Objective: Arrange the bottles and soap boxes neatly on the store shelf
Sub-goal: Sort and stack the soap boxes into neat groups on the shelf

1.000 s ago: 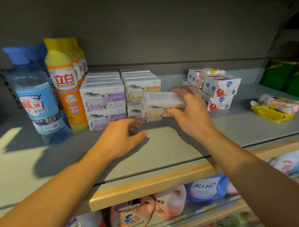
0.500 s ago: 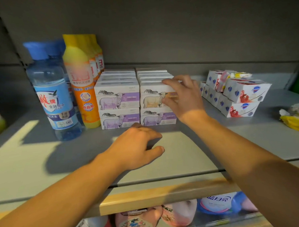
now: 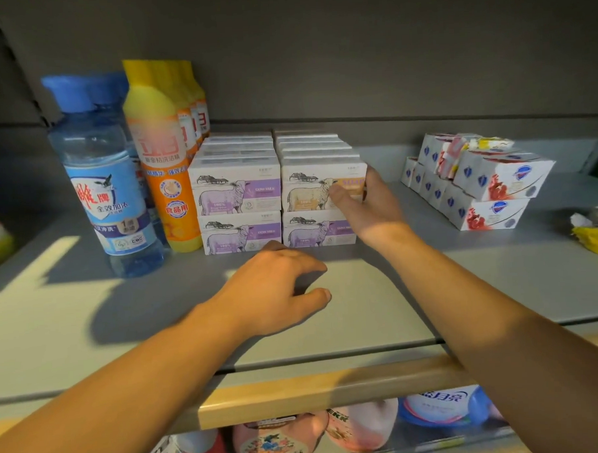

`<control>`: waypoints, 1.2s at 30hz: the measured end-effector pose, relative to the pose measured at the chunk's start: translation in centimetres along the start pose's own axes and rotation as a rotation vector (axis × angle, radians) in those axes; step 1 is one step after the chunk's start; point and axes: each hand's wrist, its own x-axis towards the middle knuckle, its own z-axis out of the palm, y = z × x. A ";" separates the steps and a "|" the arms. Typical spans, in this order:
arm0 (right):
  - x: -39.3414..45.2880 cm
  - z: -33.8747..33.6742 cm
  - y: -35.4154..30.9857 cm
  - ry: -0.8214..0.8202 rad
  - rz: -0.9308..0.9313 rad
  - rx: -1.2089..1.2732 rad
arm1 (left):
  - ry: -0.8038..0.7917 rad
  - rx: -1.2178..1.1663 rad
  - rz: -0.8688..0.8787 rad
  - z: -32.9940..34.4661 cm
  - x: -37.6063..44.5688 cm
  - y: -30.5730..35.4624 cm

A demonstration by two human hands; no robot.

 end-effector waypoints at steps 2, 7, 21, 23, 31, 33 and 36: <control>0.1 0.4 0.3 0.017 -0.003 0.000 | 0.001 0.002 -0.001 0.0 0.0 0.0; 0.0 0.7 0.4 0.028 0.000 0.025 | 0.003 0.005 -0.009 0.1 0.0 0.0; -3.4 -4.8 2.0 -0.034 0.082 0.040 | -0.022 -0.013 -0.075 -0.7 1.2 1.3; -4.3 -7.3 2.9 -0.008 0.082 0.008 | -0.047 -0.041 -0.089 -0.6 2.2 2.3; -4.7 -17.5 6.9 0.336 0.063 -0.099 | -0.014 -0.198 -0.142 2.9 8.5 8.6; -3.4 -19.5 7.5 0.388 0.022 -0.203 | -0.015 -0.159 -0.126 4.1 9.8 9.4; -0.6 -21.7 8.1 0.347 0.001 -0.323 | 0.000 -0.080 -0.048 5.4 10.4 9.9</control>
